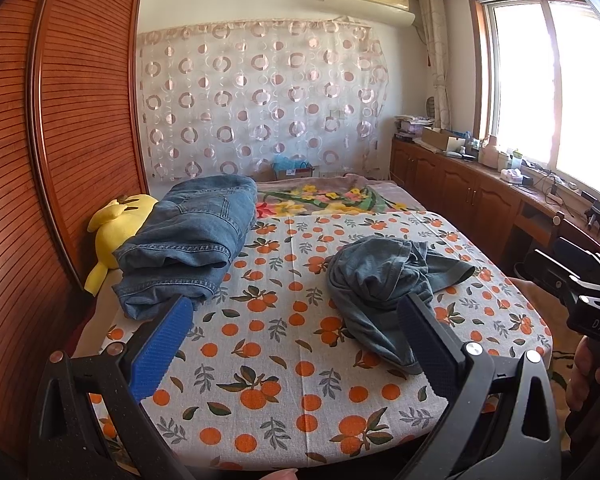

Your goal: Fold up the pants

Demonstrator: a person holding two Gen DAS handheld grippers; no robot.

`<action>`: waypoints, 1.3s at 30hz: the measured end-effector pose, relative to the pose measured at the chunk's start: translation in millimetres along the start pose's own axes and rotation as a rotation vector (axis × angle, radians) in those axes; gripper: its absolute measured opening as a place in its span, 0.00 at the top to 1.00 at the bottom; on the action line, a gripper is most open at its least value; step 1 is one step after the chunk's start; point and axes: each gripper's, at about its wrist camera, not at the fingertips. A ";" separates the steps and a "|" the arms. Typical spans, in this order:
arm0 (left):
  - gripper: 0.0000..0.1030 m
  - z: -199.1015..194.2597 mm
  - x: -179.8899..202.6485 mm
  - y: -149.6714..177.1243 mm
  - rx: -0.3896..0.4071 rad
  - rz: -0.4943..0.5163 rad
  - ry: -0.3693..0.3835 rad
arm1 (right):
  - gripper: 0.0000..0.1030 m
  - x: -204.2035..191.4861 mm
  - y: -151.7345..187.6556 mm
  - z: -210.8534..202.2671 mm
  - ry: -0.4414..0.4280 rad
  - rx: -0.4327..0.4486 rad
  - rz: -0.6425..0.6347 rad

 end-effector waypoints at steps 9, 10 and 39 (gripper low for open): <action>0.01 -0.2 0.1 0.1 0.002 0.001 0.000 | 0.02 -0.8 0.9 0.0 -0.002 0.003 -0.001; 0.01 -0.2 0.1 0.0 0.001 0.000 0.000 | 0.02 -0.5 0.9 -0.2 -0.001 0.004 -0.001; 0.01 -4.9 1.7 -2.8 0.004 0.002 -0.001 | 0.02 -0.7 1.8 -0.2 -0.005 0.003 0.000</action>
Point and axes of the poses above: each gripper's, at about its wrist camera, not at the fingertips, and z roughly the way its jaws point, x to its right, y to its underside, and after that the axes turned 11 degrees about -x, right-handed
